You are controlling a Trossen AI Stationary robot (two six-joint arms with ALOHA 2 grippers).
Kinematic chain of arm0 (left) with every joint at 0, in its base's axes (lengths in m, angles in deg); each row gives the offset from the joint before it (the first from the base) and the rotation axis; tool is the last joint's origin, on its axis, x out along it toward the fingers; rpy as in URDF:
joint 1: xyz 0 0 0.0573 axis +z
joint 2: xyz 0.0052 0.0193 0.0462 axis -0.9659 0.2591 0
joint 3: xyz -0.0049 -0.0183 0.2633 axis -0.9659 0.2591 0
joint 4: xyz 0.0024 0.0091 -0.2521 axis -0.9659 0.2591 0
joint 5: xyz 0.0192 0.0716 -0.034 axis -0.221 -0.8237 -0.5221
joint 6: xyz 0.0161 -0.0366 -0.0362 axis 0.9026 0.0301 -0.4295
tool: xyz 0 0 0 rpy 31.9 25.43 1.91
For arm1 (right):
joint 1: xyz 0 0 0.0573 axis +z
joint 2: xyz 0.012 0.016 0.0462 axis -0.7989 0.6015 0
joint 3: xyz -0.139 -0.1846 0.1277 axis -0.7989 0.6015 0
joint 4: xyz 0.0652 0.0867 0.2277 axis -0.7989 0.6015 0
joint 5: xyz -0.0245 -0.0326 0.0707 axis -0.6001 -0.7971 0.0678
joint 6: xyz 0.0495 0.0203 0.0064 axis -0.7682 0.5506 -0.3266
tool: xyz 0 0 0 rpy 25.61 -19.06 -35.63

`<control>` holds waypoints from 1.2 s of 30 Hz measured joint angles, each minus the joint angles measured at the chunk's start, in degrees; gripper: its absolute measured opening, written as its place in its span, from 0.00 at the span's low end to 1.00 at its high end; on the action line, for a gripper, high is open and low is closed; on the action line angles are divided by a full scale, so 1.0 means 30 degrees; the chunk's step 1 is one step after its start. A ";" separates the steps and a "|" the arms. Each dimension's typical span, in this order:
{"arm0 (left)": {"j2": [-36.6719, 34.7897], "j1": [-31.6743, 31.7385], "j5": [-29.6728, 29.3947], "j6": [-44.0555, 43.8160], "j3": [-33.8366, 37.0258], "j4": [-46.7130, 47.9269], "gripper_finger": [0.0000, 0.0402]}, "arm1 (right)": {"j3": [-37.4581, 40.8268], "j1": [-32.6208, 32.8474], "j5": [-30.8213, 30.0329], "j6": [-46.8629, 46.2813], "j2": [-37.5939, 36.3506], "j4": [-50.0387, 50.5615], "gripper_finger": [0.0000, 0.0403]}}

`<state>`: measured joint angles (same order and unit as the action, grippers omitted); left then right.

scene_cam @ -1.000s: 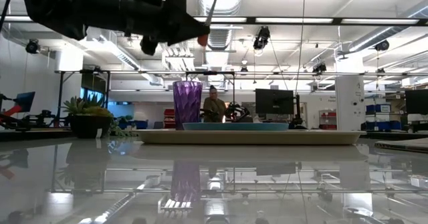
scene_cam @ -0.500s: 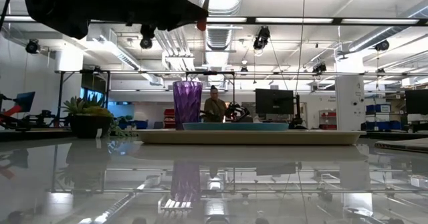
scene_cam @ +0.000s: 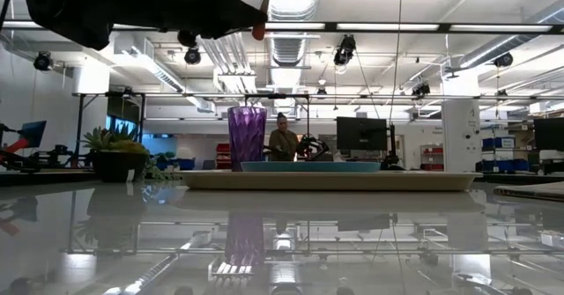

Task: Pick and place plate/cup/fork/spoon on tray
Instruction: Put the orange fork on the white serving tray to the left of the black spoon

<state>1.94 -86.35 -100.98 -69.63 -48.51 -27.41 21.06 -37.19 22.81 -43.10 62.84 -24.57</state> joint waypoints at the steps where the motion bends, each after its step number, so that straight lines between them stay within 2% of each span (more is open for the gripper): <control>1: 0.0000 -0.0017 -0.0007 0.0000 0.0007 0.0000 0.00 | -0.0235 -0.0122 -0.0153 0.0058 0.0182 -0.0025 0.30; 7: 0.0000 -0.0068 0.0000 0.0000 0.0020 0.0000 0.00 | -0.1302 -0.0290 -0.1586 0.0848 0.0954 -0.0018 0.39; 12: 0.0000 -0.0090 0.0000 0.0000 0.0035 0.0015 0.00 | -0.1594 -0.0407 -0.1988 0.1023 0.1016 0.0006 0.39; 18: 0.0000 -0.0090 0.0000 -0.0007 0.0049 0.0015 0.00 | -0.1596 -0.0508 -0.1959 0.1179 0.1016 0.0006 0.30; 29: 0.0000 -0.0094 0.0019 -0.0007 0.0057 0.0189 0.00 | -0.1578 -0.0508 -0.1534 0.1294 0.1016 0.0350 0.05; 36: 0.0000 -0.0099 0.0073 0.0007 0.0057 0.0197 0.00 | -0.1578 -0.0494 -0.1368 0.1237 0.1016 0.0385 0.03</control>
<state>1.94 -86.65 -100.76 -69.61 -48.34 -26.82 16.33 -38.68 18.71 -39.39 65.89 -23.42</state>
